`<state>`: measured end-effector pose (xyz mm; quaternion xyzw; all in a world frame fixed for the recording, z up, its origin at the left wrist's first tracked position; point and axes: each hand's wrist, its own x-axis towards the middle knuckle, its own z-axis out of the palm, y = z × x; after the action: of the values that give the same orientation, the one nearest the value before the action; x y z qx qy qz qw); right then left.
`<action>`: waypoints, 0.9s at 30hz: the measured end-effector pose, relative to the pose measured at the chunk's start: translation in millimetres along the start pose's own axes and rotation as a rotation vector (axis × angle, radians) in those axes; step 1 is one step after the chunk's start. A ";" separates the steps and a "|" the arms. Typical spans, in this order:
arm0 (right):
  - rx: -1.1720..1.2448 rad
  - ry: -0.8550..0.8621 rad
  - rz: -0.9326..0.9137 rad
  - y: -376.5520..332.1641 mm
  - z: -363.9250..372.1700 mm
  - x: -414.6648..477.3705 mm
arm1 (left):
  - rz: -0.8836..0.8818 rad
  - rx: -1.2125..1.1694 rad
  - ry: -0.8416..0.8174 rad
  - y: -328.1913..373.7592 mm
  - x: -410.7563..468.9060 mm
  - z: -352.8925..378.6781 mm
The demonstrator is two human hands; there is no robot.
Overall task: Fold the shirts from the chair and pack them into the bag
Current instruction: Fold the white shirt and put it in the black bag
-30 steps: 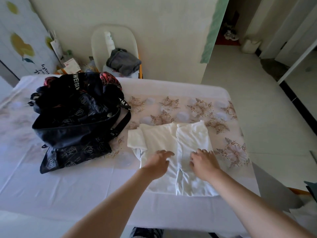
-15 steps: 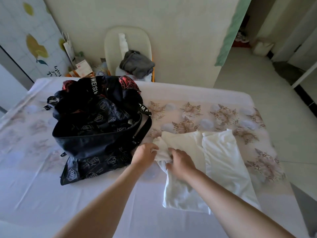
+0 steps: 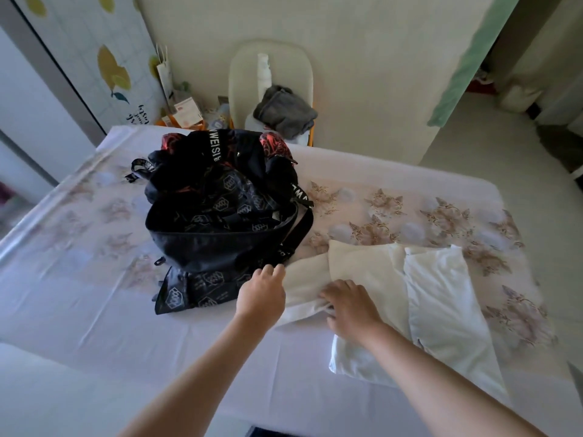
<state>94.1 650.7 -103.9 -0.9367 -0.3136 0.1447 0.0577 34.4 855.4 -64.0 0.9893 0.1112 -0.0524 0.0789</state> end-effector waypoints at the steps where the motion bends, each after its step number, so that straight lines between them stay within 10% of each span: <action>1: -0.067 0.024 0.022 -2.6 2.2 -0.7 | 0.098 -0.042 0.053 1.0 2.2 3.4; 6: -0.122 0.101 0.103 -5.0 2.9 -0.6 | 0.508 0.128 -0.100 3.9 2.5 24.5; 11: 0.039 0.183 0.088 5.3 0.0 -12.0 | 0.315 -0.094 -0.163 -4.5 11.4 17.8; 16: 0.367 0.375 0.175 6.6 -2.3 -21.7 | 0.333 -0.334 0.152 -18.4 18.8 -2.5; 23: 0.532 0.265 0.280 -5.1 -9.3 -15.5 | 0.372 -0.285 -0.214 12.3 -18.7 42.2; 27: 0.488 0.301 0.174 -1.2 -4.0 -19.4 | 0.321 -0.327 0.045 -10.9 -9.0 34.9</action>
<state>79.8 639.9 -95.3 -0.9295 -0.1760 0.0794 0.3142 20.2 858.2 -98.7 0.9692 -0.0389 0.0015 0.2431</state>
